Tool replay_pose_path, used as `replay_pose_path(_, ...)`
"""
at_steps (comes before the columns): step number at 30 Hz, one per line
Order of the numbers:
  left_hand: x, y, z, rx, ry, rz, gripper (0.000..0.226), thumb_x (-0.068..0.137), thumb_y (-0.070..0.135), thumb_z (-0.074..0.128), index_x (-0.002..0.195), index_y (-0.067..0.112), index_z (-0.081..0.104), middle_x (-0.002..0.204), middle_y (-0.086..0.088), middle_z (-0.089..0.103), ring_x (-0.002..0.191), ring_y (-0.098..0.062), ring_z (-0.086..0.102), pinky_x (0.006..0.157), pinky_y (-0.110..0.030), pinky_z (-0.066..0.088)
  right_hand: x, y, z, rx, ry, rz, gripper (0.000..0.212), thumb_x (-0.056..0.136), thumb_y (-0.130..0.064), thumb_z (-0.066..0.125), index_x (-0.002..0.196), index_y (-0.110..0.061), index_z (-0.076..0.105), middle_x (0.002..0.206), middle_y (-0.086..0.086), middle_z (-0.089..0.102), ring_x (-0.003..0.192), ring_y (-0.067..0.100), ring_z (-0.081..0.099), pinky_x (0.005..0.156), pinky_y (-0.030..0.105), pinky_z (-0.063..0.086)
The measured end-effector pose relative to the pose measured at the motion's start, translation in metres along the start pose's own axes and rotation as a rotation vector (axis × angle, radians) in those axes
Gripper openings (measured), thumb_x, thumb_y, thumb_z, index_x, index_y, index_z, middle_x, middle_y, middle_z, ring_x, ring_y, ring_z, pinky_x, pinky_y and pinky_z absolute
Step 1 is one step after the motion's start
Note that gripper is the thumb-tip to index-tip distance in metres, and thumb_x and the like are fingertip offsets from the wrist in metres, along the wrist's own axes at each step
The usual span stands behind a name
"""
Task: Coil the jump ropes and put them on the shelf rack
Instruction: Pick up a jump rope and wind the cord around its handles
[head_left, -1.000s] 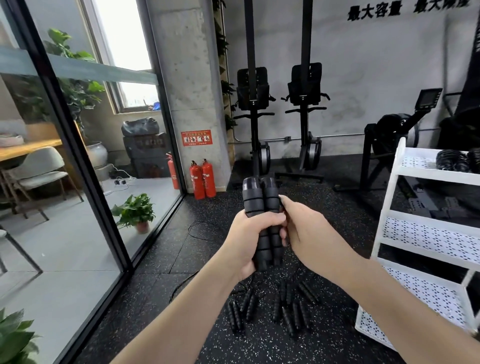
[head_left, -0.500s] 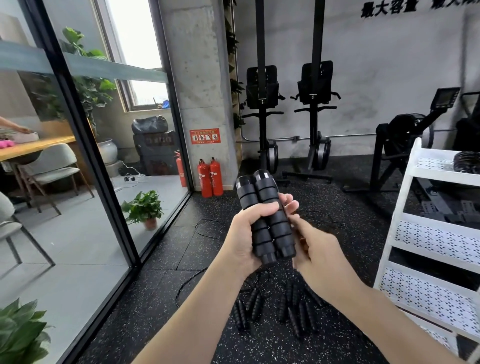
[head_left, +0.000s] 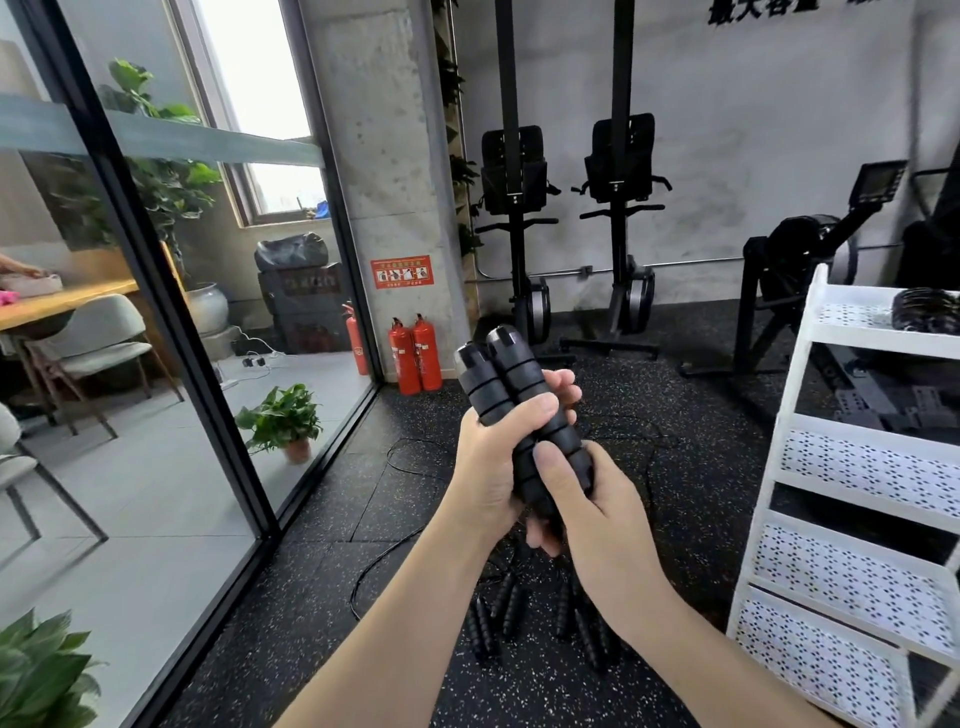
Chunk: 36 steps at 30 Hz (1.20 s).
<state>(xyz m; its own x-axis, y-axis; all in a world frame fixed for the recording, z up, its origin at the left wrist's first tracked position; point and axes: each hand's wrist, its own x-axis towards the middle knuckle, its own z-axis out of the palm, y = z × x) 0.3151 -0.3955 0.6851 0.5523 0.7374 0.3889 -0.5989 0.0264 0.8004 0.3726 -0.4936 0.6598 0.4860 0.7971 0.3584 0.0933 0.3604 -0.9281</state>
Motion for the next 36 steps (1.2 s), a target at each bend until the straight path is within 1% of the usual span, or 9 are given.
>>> replay_pose_path(3,0.003,0.002,0.004,0.067,0.011,-0.036,0.035,0.076,0.025,0.077,0.103,0.004,0.071,0.122,-0.011,0.071,0.108,-0.025,0.065,0.097,-0.045,0.051,0.0,-0.002,-0.002,-0.01,0.049,-0.047,0.037,0.093,-0.047,0.059,0.086,-0.01,0.057,0.053,0.007,0.057,0.045,0.016,0.048,0.046,0.028,0.038)
replay_pose_path(8,0.004,0.009,0.018,0.091,0.099,-0.168,0.047,0.062,0.032,0.087,0.099,0.007,0.073,0.086,-0.007,0.067,0.074,-0.022,0.063,0.07,-0.034,0.055,0.002,-0.001,-0.005,-0.042,0.101,-0.051,0.041,0.091,-0.052,0.057,0.082,-0.013,0.056,0.054,0.003,0.056,0.048,0.017,0.047,0.05,0.035,0.038)
replay_pose_path(16,0.006,0.012,0.019,-0.032,0.03,-0.26,0.042,0.081,0.019,0.074,0.12,0.001,0.069,0.108,-0.016,0.068,0.095,-0.029,0.063,0.09,-0.041,0.057,0.008,0.0,-0.02,0.008,0.015,-0.036,0.03,0.091,-0.045,0.062,0.092,-0.016,0.064,0.063,-0.006,0.055,0.056,0.013,0.05,0.054,0.031,0.042)
replay_pose_path(19,0.008,0.012,0.02,0.05,0.045,-0.225,0.036,0.08,0.019,0.077,0.113,0.003,0.071,0.102,-0.015,0.07,0.09,-0.027,0.066,0.082,-0.04,0.06,0.011,0.001,-0.02,-0.006,0.04,-0.036,0.032,0.09,-0.047,0.061,0.09,-0.015,0.064,0.064,-0.006,0.057,0.055,0.012,0.051,0.051,0.024,0.043)
replay_pose_path(22,0.011,0.008,0.026,0.15,0.127,-0.154,0.031,0.075,0.018,0.082,0.1,0.006,0.068,0.092,-0.013,0.066,0.081,-0.024,0.064,0.074,-0.038,0.057,0.015,0.001,-0.02,-0.037,0.089,-0.027,0.033,0.092,-0.044,0.06,0.085,-0.012,0.061,0.063,-0.004,0.059,0.054,0.01,0.053,0.05,0.021,0.044)
replay_pose_path(25,0.012,0.001,0.031,0.228,0.297,-0.067,0.055,0.072,0.018,0.09,0.109,0.008,0.05,0.099,-0.008,0.065,0.084,-0.018,0.069,0.08,-0.04,0.061,0.019,0.0,-0.024,-0.111,0.115,-0.029,0.03,0.091,-0.048,0.059,0.09,-0.018,0.065,0.07,-0.006,0.067,0.061,0.006,0.062,0.055,0.023,0.053)
replay_pose_path(28,0.012,-0.004,0.027,0.458,0.348,0.044,0.076,0.077,0.029,0.089,0.127,0.017,0.033,0.118,-0.001,0.064,0.098,-0.004,0.07,0.087,-0.03,0.058,0.022,0.0,-0.034,-0.266,0.095,-0.07,0.032,0.088,-0.059,0.056,0.095,-0.029,0.065,0.078,-0.005,0.07,0.071,0.018,0.068,0.068,0.049,0.06)
replay_pose_path(32,0.002,0.007,0.006,0.959,0.227,0.336,0.109,0.07,0.059,0.085,0.151,0.024,0.021,0.153,0.003,0.036,0.142,-0.007,0.037,0.118,-0.032,0.033,0.029,0.0,-0.055,-0.401,-0.009,-0.069,0.03,0.088,-0.063,0.055,0.096,-0.035,0.063,0.076,-0.013,0.069,0.068,0.012,0.067,0.072,0.05,0.059)
replay_pose_path(36,0.01,0.033,-0.019,1.896,-0.364,0.829,0.121,0.055,0.088,0.073,0.152,0.022,0.041,0.159,-0.008,0.034,0.153,-0.029,0.025,0.123,-0.063,0.012,0.043,-0.002,-0.076,-0.637,-0.186,-0.07,0.018,0.094,-0.05,0.062,0.093,-0.032,0.063,0.072,-0.013,0.066,0.061,0.008,0.059,0.066,0.041,0.053)
